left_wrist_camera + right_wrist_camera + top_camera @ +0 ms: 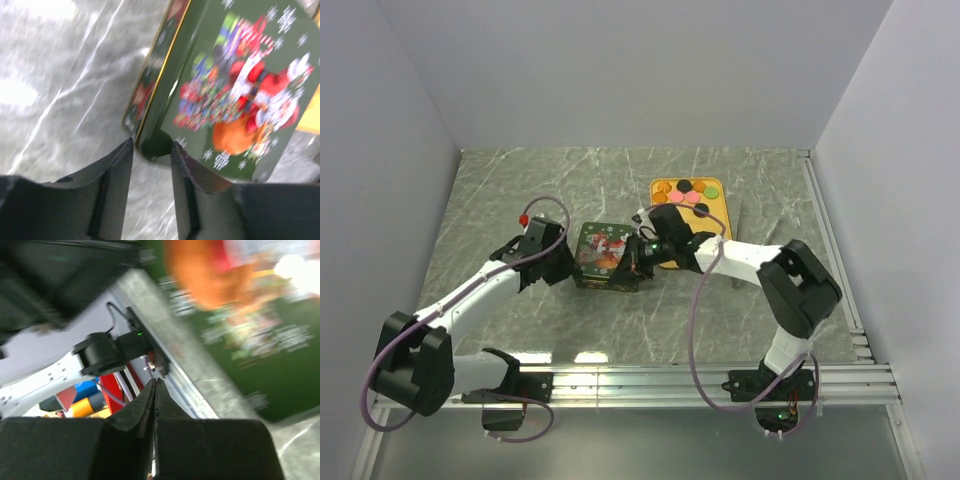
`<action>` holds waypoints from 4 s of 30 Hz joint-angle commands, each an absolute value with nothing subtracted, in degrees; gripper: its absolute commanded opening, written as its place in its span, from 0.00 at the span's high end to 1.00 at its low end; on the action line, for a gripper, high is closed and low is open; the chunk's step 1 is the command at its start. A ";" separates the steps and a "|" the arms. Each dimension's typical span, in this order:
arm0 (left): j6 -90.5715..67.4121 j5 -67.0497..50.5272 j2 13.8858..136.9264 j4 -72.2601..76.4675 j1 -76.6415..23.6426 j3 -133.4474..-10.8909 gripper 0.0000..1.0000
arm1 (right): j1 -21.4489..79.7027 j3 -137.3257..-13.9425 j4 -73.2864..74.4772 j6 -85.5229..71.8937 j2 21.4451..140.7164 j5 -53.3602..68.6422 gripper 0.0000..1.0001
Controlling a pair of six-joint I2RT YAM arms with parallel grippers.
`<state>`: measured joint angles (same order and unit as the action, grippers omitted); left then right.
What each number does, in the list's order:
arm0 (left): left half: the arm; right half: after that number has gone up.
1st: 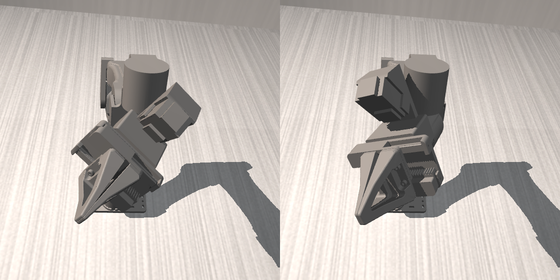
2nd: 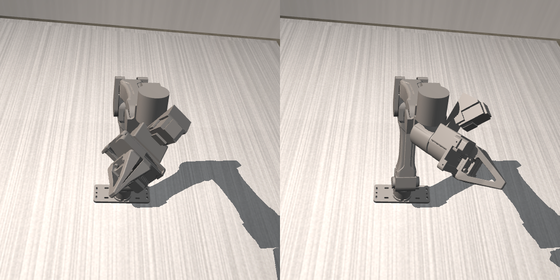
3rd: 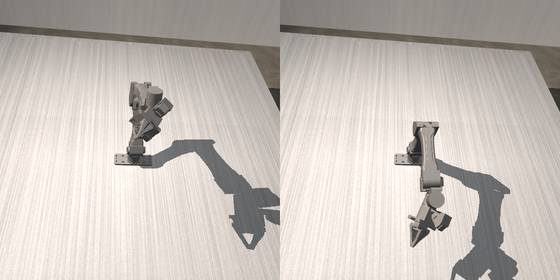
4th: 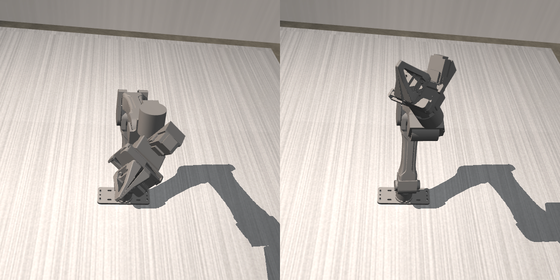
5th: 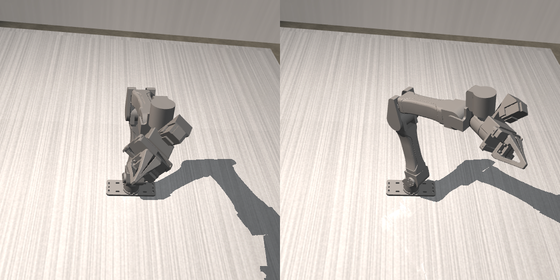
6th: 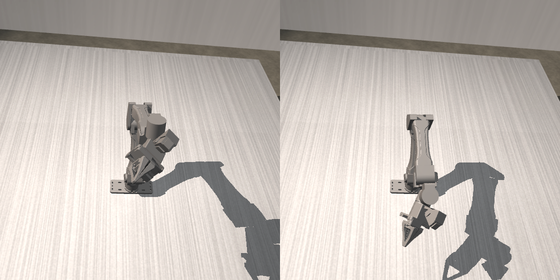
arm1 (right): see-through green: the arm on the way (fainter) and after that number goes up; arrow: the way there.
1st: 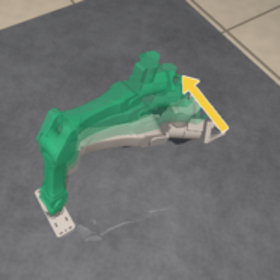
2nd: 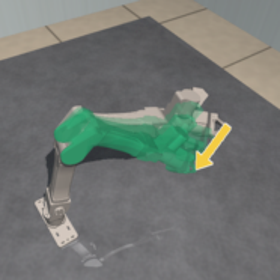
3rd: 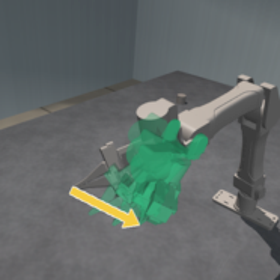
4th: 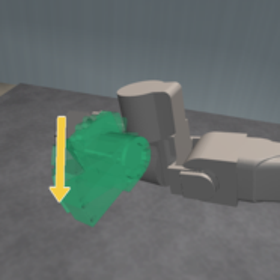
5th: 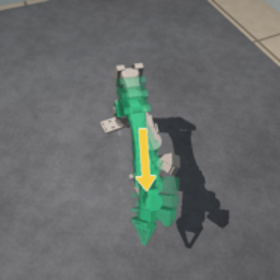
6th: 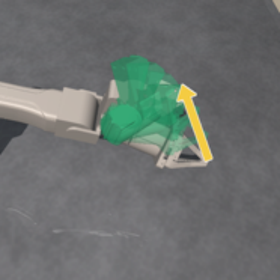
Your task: Pack the cookies
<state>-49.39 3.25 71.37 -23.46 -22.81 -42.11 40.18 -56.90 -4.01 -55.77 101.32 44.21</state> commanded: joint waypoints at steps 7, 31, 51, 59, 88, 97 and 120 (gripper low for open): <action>-50.71 7.11 64.87 -39.81 -23.29 -44.73 0.38 | 40.78 -64.33 5.79 -49.75 90.18 41.93 1.00; -50.28 8.71 62.23 -44.74 -23.29 -53.36 0.43 | 28.92 -110.88 40.76 -36.05 116.25 19.61 0.76; -55.19 3.69 55.37 -41.57 -23.38 -40.79 0.49 | 31.11 -135.36 51.15 -29.18 142.56 13.89 0.73; -56.34 3.95 53.53 -42.19 -23.55 -40.52 0.50 | 32.17 -137.02 51.50 -29.00 145.28 15.38 0.73; -56.25 5.45 51.33 -43.16 -23.73 -42.36 0.52 | 34.80 -122.88 48.08 -32.17 133.60 20.39 0.81; -53.00 2.64 54.39 -37.54 -23.73 -46.49 0.66 | 35.24 -115.76 45.09 -32.17 130.96 19.86 0.82; -57.66 -5.10 63.02 -16.43 -23.99 -28.39 1.00 | 35.51 -113.91 44.21 -32.87 129.82 20.04 0.84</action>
<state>-56.75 -6.00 62.24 -14.81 -23.59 -30.92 34.74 -114.04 44.60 -32.42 133.86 19.62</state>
